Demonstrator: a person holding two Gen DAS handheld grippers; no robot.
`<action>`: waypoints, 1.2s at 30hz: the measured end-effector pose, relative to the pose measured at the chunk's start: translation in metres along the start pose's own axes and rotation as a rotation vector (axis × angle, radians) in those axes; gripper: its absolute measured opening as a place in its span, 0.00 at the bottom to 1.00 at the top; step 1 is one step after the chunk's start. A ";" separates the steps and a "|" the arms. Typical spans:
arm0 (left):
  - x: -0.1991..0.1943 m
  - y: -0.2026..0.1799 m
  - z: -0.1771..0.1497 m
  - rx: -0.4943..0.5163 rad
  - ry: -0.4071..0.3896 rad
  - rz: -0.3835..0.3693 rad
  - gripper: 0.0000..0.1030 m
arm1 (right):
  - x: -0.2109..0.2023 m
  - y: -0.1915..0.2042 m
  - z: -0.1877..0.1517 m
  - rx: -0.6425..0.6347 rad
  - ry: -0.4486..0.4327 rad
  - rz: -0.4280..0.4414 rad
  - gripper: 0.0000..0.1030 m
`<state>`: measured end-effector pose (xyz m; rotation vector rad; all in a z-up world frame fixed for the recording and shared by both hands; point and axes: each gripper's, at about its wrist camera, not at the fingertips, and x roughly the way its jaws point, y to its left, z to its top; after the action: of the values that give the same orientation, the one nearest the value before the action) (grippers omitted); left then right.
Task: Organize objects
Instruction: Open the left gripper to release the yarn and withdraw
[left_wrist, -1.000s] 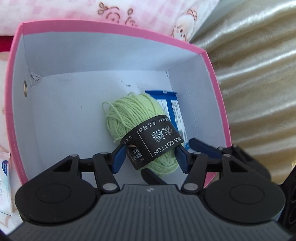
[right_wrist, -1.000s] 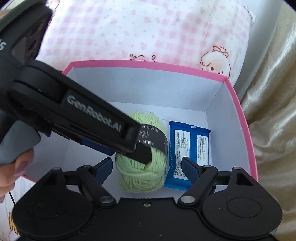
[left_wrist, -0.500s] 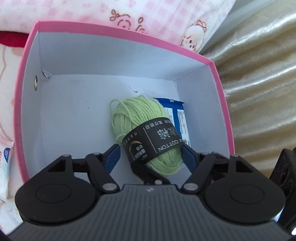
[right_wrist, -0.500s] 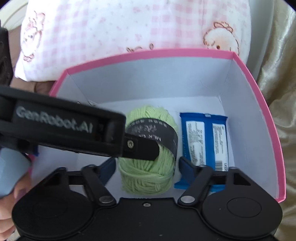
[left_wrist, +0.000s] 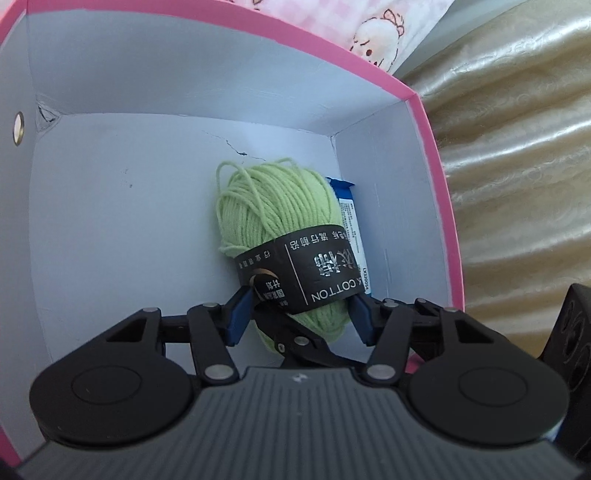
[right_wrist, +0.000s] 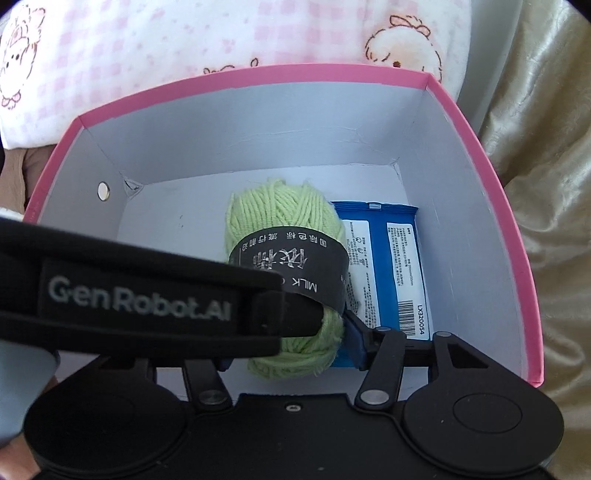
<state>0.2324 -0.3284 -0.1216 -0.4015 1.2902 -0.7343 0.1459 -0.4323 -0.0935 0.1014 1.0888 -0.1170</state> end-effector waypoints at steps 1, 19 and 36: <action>-0.003 0.000 0.000 0.006 0.000 0.008 0.59 | -0.002 0.001 -0.001 -0.001 -0.009 0.001 0.64; -0.142 -0.026 -0.030 0.237 -0.065 0.260 0.69 | -0.110 0.062 -0.036 -0.165 -0.291 0.065 0.77; -0.288 0.011 -0.092 0.255 -0.159 0.304 0.75 | -0.198 0.150 -0.063 -0.374 -0.293 0.259 0.80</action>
<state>0.1187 -0.1103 0.0546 -0.0527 1.0615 -0.5862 0.0217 -0.2666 0.0573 -0.1085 0.7810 0.2970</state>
